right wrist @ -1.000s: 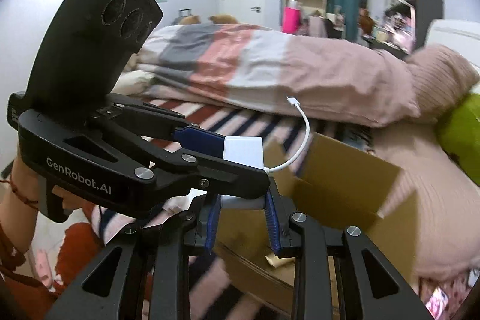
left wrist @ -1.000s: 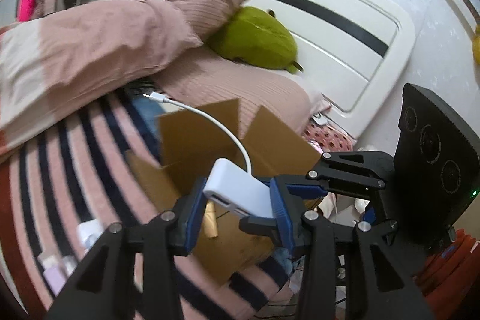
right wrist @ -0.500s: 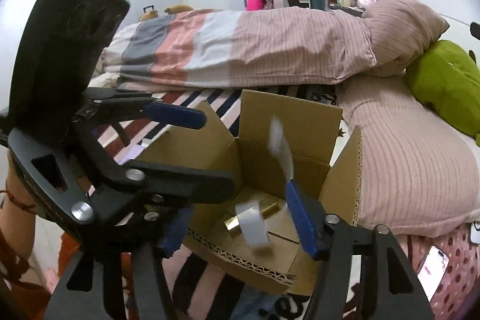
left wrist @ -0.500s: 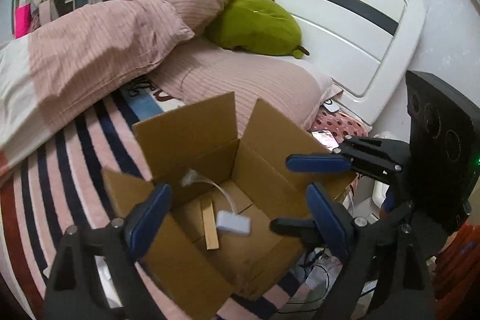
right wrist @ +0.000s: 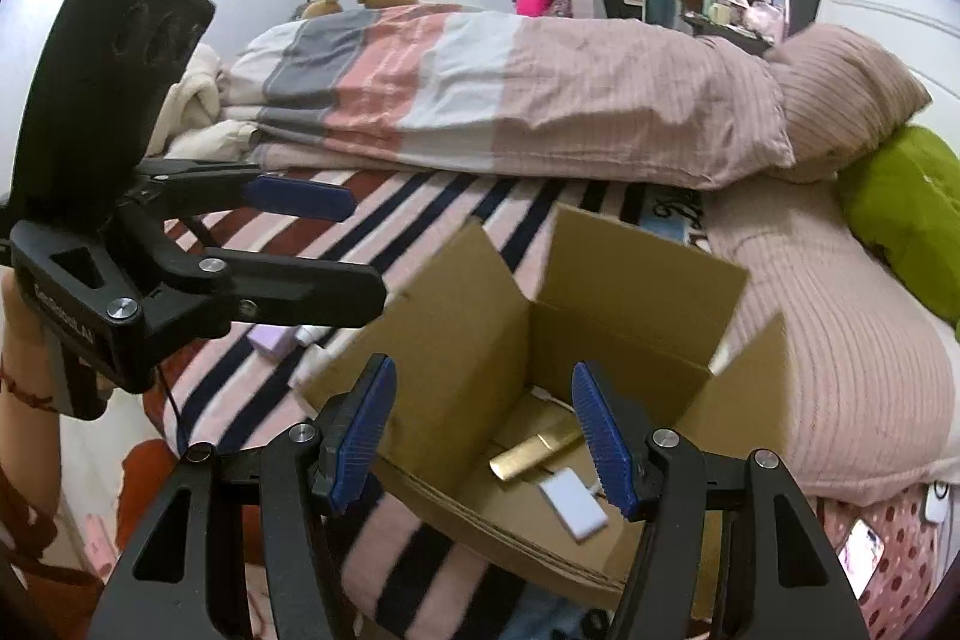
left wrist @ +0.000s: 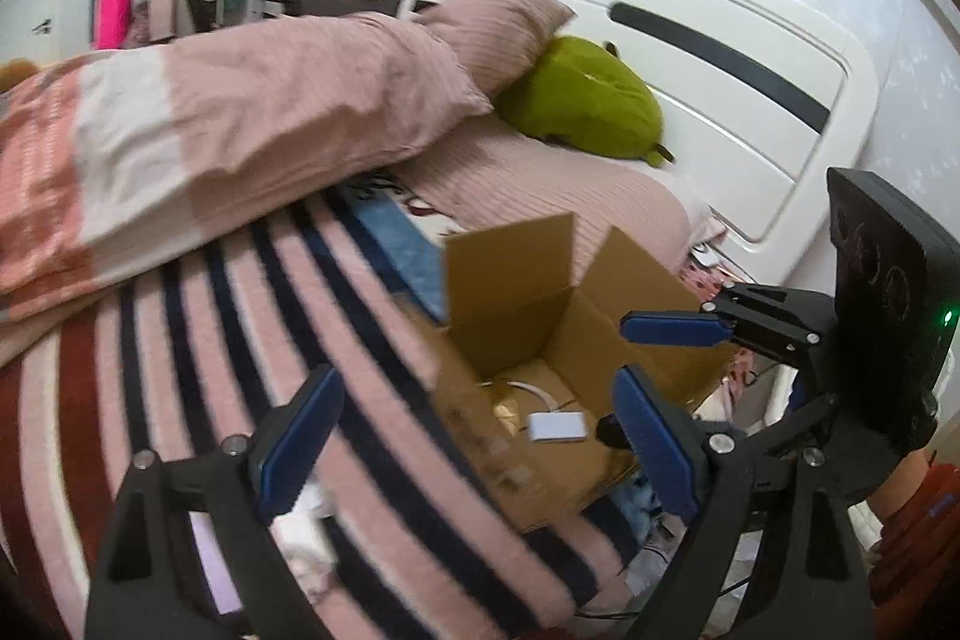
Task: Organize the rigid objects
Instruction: 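Carry the white charger into the box and release it, then return the right gripper to the items and grasp the white tape roll, then carry the tape roll into the box and open the right gripper, then move the right gripper back and grasp the lavender box, then carry the lavender box into the cardboard box and release it, then return the right gripper and grasp the small white bottle, then carry the white bottle into the box and open the right gripper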
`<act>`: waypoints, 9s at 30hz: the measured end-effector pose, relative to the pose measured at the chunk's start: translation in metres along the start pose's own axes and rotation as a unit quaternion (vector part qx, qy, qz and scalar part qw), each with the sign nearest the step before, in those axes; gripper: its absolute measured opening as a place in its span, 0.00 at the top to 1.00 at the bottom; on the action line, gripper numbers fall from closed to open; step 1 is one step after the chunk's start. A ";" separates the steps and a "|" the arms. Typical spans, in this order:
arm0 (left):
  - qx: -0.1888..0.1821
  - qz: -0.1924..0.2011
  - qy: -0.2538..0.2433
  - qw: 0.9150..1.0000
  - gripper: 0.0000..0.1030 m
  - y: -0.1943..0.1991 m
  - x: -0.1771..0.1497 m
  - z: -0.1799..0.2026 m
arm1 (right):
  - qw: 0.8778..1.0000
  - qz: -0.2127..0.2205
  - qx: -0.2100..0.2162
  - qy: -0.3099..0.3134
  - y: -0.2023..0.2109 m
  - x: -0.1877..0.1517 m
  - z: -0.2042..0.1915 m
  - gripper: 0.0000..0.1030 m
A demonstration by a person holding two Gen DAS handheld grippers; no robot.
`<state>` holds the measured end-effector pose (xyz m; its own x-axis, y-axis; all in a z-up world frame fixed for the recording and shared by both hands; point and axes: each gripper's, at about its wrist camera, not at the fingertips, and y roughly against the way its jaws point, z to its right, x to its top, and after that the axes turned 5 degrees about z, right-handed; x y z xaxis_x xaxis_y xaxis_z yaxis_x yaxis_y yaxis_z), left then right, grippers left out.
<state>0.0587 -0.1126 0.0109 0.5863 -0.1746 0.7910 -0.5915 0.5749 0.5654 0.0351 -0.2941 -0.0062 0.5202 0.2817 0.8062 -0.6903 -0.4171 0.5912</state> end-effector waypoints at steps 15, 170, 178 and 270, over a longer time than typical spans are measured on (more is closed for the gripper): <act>0.157 0.018 0.075 0.985 0.13 0.080 -0.084 -0.122 | 0.990 -0.046 0.112 0.080 -0.091 0.027 -0.134 0.44; 0.157 0.025 0.162 0.974 0.17 0.119 -0.134 -0.169 | 0.975 -0.153 0.159 0.025 -0.224 -0.009 -0.193 0.68; 0.089 0.051 0.113 0.988 0.17 0.095 -0.074 -0.115 | 0.975 -0.064 0.203 0.058 -0.125 0.027 -0.176 0.68; -0.022 0.040 0.102 0.994 0.68 0.057 -0.049 -0.063 | 0.984 -0.022 0.165 0.069 -0.074 0.035 -0.152 0.79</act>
<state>0.0314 -0.0211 -0.0103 0.6404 0.0360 0.7672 -0.6186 0.6163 0.4874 0.0278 -0.1223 -0.0182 0.4572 0.4107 0.7889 -0.4559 -0.6534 0.6044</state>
